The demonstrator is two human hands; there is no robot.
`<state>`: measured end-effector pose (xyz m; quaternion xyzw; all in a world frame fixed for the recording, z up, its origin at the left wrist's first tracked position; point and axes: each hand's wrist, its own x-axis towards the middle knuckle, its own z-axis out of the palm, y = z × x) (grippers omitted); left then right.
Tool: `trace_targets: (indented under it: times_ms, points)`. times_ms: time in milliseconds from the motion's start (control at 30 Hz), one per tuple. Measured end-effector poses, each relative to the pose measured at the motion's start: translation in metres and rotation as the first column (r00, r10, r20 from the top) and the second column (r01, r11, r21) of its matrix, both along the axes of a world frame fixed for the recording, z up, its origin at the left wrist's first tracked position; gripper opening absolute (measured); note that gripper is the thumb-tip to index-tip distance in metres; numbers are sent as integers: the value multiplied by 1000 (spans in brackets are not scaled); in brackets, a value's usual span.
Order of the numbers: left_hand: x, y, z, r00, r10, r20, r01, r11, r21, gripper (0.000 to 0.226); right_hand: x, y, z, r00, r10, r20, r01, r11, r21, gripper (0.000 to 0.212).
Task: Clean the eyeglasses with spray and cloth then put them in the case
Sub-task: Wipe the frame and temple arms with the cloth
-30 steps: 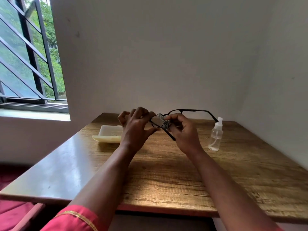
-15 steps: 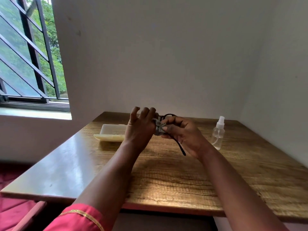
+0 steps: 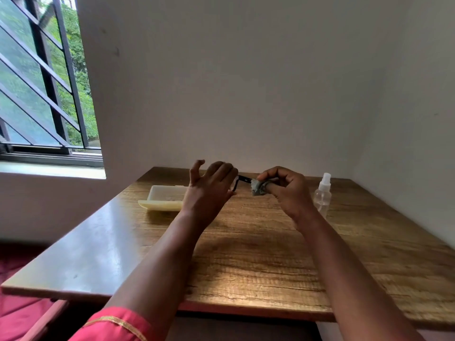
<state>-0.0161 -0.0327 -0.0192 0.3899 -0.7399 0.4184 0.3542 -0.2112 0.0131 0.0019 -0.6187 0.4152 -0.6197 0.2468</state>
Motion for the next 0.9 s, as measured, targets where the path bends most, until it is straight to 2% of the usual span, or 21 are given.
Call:
trace_targets:
  times_ms: [200, 300, 400, 500, 567, 733, 900]
  points:
    - [-4, 4, 2, 976, -174, -128, 202, 944, 259, 53, -7, -2, -5, 1000, -19, -19, 18, 998, -52, 23]
    - [-4, 8, 4, 962, -213, -173, 257, 918, 301, 49, -7, -4, -5, 998, -57, 22, 59, 993, -100, 22]
    - [-6, 10, 4, 956, -234, -175, 277, 916, 290, 47, -7, -5, -2, 984, -63, 165, 86, 987, -139, 22]
    - [-9, 9, 3, 957, -247, -153, 281, 920, 274, 48, -6, -6, 1, 924, 44, 380, 6, 991, -131, 24]
    - [-9, 7, 2, 961, -243, -134, 270, 929, 252, 46, -5, -6, 1, 888, 98, 449, -47, 991, -124, 21]
    - [-9, 5, 0, 964, -230, -131, 255, 937, 238, 45, 1, -4, -4, 962, -20, 271, 56, 991, -123, 14]
    - [-8, 5, 1, 969, -213, -128, 238, 943, 231, 43, 3, -6, -7, 985, -84, 149, 111, 978, -179, 16]
